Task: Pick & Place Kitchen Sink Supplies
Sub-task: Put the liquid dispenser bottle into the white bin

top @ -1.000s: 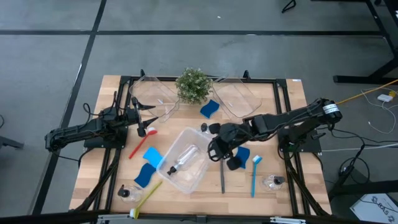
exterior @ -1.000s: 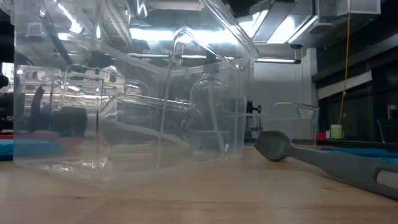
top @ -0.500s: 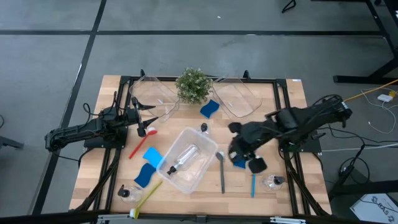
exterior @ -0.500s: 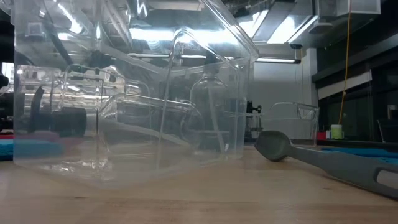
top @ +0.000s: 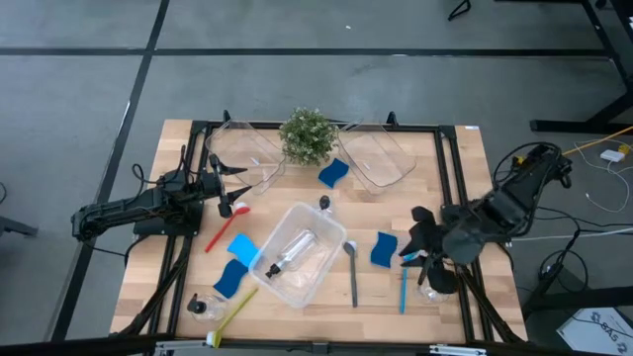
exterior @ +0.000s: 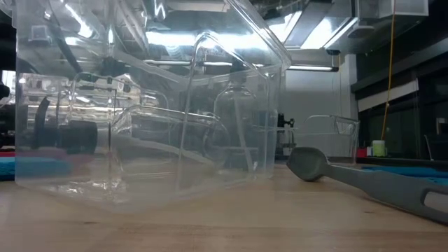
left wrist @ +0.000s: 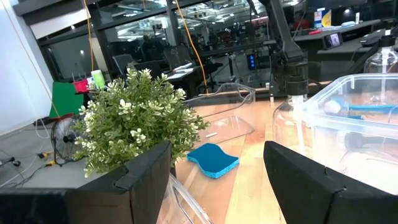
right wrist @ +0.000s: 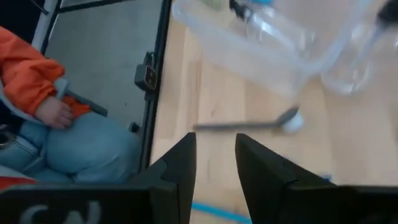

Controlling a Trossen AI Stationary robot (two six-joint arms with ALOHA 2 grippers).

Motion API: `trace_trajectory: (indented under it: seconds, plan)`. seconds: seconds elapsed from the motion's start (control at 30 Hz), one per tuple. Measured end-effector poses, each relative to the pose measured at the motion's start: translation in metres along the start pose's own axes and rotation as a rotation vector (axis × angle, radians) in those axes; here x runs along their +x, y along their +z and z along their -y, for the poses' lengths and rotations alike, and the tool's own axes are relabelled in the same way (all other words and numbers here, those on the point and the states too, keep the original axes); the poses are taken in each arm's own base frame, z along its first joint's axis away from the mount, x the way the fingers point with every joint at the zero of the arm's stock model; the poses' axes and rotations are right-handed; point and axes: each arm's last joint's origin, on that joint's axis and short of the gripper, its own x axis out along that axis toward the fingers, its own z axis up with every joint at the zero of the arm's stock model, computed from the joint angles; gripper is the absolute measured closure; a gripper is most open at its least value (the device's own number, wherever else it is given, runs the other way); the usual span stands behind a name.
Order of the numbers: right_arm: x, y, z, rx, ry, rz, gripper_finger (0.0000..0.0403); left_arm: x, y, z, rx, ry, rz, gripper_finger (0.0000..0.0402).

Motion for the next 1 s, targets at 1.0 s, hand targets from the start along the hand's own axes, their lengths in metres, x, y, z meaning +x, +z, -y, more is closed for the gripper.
trace_trajectory:
  seconds: [1.0]
  plan:
    - [-0.005,-0.124,-0.017,0.452,-0.4,-0.412,0.029,0.0,0.0,0.0,0.0,0.0,0.0,0.0151]
